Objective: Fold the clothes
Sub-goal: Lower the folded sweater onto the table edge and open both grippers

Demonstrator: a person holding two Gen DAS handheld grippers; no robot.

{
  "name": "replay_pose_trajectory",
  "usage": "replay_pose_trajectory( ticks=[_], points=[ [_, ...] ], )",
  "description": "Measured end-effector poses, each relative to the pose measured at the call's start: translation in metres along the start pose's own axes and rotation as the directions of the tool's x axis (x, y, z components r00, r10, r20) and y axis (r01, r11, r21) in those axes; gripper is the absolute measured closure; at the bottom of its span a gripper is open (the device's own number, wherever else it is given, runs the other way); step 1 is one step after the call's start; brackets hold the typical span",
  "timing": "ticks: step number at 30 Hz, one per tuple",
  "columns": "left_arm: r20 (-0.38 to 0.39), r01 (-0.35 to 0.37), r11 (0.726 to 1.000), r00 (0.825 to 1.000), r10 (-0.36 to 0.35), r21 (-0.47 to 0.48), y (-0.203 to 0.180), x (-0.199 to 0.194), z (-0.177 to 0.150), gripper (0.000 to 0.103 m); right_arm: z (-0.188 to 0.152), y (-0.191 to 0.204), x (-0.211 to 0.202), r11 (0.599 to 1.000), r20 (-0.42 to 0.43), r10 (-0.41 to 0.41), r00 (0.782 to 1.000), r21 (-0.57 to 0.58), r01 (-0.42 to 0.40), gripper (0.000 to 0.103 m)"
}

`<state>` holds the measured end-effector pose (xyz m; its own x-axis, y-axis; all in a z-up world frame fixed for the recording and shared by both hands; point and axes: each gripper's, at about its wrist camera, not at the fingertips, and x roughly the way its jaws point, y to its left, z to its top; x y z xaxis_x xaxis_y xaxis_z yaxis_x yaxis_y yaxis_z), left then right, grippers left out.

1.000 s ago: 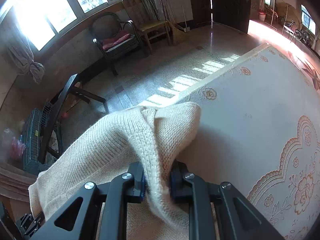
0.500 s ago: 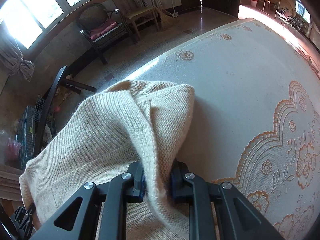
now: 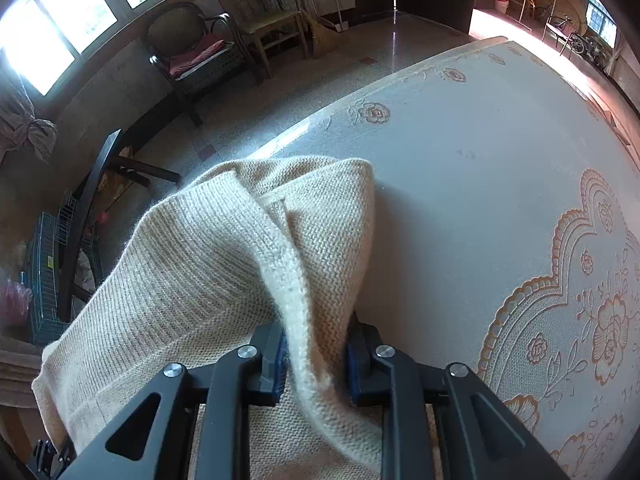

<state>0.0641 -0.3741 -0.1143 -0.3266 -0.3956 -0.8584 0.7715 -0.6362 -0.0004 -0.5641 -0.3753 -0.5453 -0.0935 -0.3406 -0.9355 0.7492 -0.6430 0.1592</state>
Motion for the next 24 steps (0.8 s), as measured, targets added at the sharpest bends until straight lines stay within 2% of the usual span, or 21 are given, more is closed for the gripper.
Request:
replay_pose_trajectory(
  ticks=[1,3,4,6,7,9,10,11,13,14,18,22,24],
  points=[
    [-0.003,-0.010,1.000,1.000,0.010,-0.015,0.001,-0.001,-0.001,0.055,0.000,0.000,0.000,1.000,0.002,0.007,1.000,-0.003,-0.007,0.075],
    [-0.018,-0.020,0.999,1.000,0.020,-0.049,0.006,-0.001,0.000,0.047,0.000,-0.001,-0.003,1.000,0.001,0.002,1.000,-0.021,-0.001,0.073],
    [-0.027,-0.028,0.998,0.999,0.026,-0.064,0.008,-0.001,0.001,0.040,0.000,-0.001,-0.004,1.000,0.000,-0.001,1.000,-0.030,0.001,0.068],
    [-0.044,-0.052,0.995,0.998,0.049,-0.080,0.010,-0.001,0.003,0.032,0.000,-0.001,-0.007,0.999,-0.001,-0.007,1.000,-0.047,0.007,0.059],
    [-0.049,-0.058,0.995,0.997,0.054,-0.086,0.011,-0.001,0.004,0.031,0.000,-0.002,-0.008,0.998,-0.001,-0.009,1.000,-0.056,0.009,0.053],
    [-0.060,-0.071,0.993,0.996,0.066,-0.089,0.010,-0.002,0.004,0.030,0.000,-0.002,-0.011,0.997,-0.001,-0.016,1.000,-0.074,0.016,0.047],
    [-0.063,-0.077,0.993,0.995,0.072,-0.089,0.009,-0.004,0.003,0.030,-0.001,-0.001,-0.016,0.995,0.005,-0.033,0.999,-0.089,0.033,0.040],
    [-0.066,-0.083,0.993,0.995,0.078,-0.088,0.009,-0.005,0.002,0.030,-0.002,0.002,-0.024,0.992,0.030,-0.058,0.998,-0.110,0.061,0.032],
    [-0.066,-0.107,0.991,0.993,0.102,-0.081,0.006,-0.011,0.000,0.030,-0.005,0.008,-0.040,0.982,0.080,-0.108,0.991,-0.149,0.119,0.027],
    [-0.065,-0.114,0.990,0.992,0.109,-0.087,0.006,-0.014,-0.001,0.030,-0.007,0.012,-0.047,0.973,0.101,-0.140,0.985,-0.170,0.155,0.020],
    [-0.068,-0.125,0.985,0.991,0.118,-0.120,0.003,-0.027,-0.002,0.029,-0.020,0.031,-0.076,0.932,0.183,-0.225,0.957,-0.246,0.266,0.017],
    [-0.041,-0.116,0.985,0.993,0.111,-0.130,-0.004,-0.045,-0.001,0.029,-0.044,0.058,-0.108,0.886,0.276,-0.245,0.930,-0.327,0.330,0.017],
    [-0.027,-0.113,0.985,0.994,0.110,-0.130,-0.012,-0.056,-0.001,0.029,-0.055,0.073,-0.121,0.877,0.285,-0.223,0.932,-0.359,0.320,0.017]
  ],
)
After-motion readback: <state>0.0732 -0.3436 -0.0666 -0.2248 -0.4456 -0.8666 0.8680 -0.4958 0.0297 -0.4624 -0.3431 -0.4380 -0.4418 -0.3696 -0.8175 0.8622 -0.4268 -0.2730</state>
